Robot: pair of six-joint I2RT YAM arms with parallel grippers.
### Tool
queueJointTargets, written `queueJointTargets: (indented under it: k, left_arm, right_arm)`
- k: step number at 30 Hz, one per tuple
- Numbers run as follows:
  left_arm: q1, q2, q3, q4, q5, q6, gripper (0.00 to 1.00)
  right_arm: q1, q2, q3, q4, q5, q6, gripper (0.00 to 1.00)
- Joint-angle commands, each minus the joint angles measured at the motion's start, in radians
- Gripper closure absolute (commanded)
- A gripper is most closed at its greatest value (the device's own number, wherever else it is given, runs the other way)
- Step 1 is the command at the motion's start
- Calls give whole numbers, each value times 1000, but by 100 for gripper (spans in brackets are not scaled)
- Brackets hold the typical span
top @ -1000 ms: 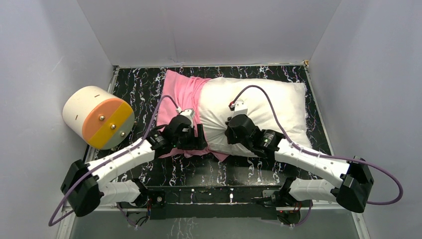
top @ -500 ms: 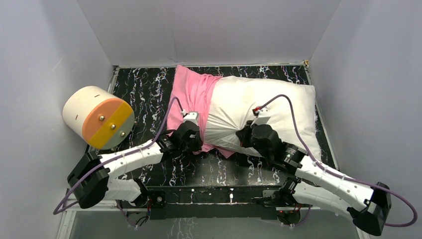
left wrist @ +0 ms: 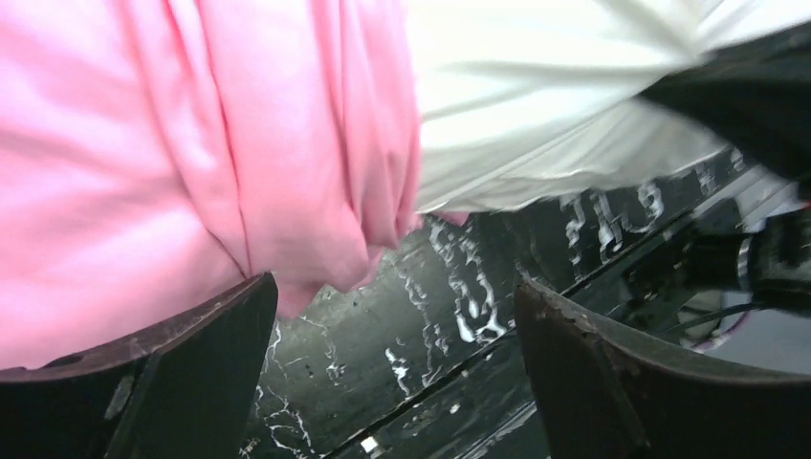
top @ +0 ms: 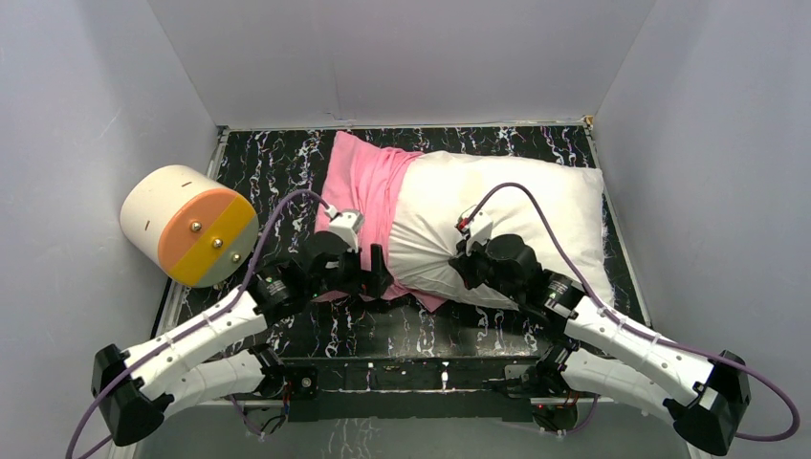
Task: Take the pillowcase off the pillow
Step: Remove the pillow from the pillowcase.
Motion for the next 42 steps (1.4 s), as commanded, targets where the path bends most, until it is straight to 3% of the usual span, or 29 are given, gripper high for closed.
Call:
queueJointTargets:
  k: [1,6,10,13,16,17,20,23,25,28,32,35,37,42]
  left_arm:
    - [13,-52,182,-222,-129,21,3]
    - [14,0,255,-462,-442,-63,2]
    - [33,32,266,-549,-514,-111,2]
    - [177,31,227,-480,-365,-62,2]
    - [493,-27,144,-330,59,-12,2]
    - [539,-66,95,-274,147,-54,2]
    - [591,-103,-11,-237,322,-135,2]
    - [598,-175,-147,-93,493,-223,2]
    - [601,-206,-217,-60,518,-272,9]
    - [600,-280,-234,-141,470,-297,19]
    - [601,-383,-282,-148,390,-326,47]
    - [602,-357,-284,-143,387,-320,79]
    - [602,-335,-262,-178,352,-298,95]
    - [602,-378,-206,-298,199,-361,100]
  right_arm:
    - [-4,-1,26,-10,-78,-208,100]
    - [-3,-40,4,-2,-137,-311,100]
    - [-4,-34,3,-18,-198,-394,100]
    - [-2,-10,16,-35,-239,-470,100]
    - [-1,44,40,-45,-159,-550,100]
    - [0,60,49,-44,-126,-572,100]
    - [0,21,65,-23,-194,-568,100]
    - [0,29,62,-1,-195,-516,100]
    - [0,46,53,1,-196,-524,100]
    - [2,155,87,42,-244,-565,100]
    - [4,271,177,-4,-250,-574,100]
    - [4,273,176,-23,-263,-609,100]
    - [3,239,158,-44,-236,-650,100]
    - [-26,211,130,-97,-63,-814,100]
